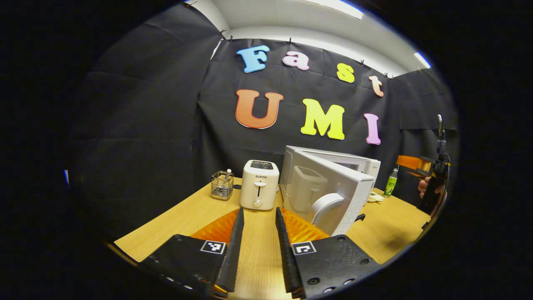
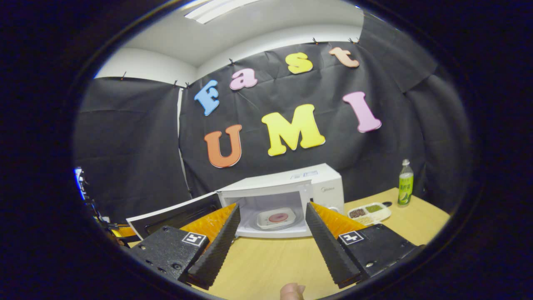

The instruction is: Open the microwave oven with the left hand, put the food in, and close the microwave oven.

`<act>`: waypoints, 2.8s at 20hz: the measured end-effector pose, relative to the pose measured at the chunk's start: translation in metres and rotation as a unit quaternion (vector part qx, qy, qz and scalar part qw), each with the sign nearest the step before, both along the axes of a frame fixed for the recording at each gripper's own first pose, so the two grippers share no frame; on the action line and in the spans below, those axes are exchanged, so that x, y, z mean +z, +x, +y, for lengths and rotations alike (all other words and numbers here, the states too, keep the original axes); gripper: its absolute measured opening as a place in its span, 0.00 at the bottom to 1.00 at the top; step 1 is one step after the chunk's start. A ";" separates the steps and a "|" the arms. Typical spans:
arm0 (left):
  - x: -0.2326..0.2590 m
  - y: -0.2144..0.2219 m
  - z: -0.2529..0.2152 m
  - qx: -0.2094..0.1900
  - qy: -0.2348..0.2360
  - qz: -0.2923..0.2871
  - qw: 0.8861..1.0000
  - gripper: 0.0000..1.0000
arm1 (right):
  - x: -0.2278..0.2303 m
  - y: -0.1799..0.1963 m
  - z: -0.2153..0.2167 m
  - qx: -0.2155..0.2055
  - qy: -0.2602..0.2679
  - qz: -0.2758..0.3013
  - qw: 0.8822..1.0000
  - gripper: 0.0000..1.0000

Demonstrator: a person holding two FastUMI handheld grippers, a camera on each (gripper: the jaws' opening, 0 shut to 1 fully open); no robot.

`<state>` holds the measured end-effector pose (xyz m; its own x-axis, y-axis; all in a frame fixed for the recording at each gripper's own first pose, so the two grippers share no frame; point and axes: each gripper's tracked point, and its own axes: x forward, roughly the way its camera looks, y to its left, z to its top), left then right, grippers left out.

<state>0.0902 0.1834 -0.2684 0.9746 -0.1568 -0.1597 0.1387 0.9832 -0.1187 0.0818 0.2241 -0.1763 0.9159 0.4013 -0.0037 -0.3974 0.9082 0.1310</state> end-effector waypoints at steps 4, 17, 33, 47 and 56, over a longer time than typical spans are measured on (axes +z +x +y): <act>-0.025 0.020 -0.001 -0.015 0.046 0.014 0.999 0.01 | 0.039 -0.048 -0.033 0.012 0.011 -0.025 1.000 0.91; -0.009 0.019 -0.115 -0.162 0.017 -0.024 0.986 0.00 | 0.086 -0.119 -0.127 0.004 0.026 -0.049 0.998 1.00; -0.006 0.073 -0.264 -0.259 -0.006 -0.024 0.966 0.00 | 0.088 -0.140 -0.174 0.001 0.014 -0.070 0.997 1.00; -0.015 0.169 -0.353 -0.202 0.012 -0.018 0.979 0.00 | 0.053 -0.095 -0.214 -0.019 0.027 -0.037 0.999 1.00; -0.041 0.233 -0.374 -0.102 -0.007 0.012 0.995 0.00 | 0.018 -0.070 -0.227 -0.022 0.042 0.010 0.999 0.91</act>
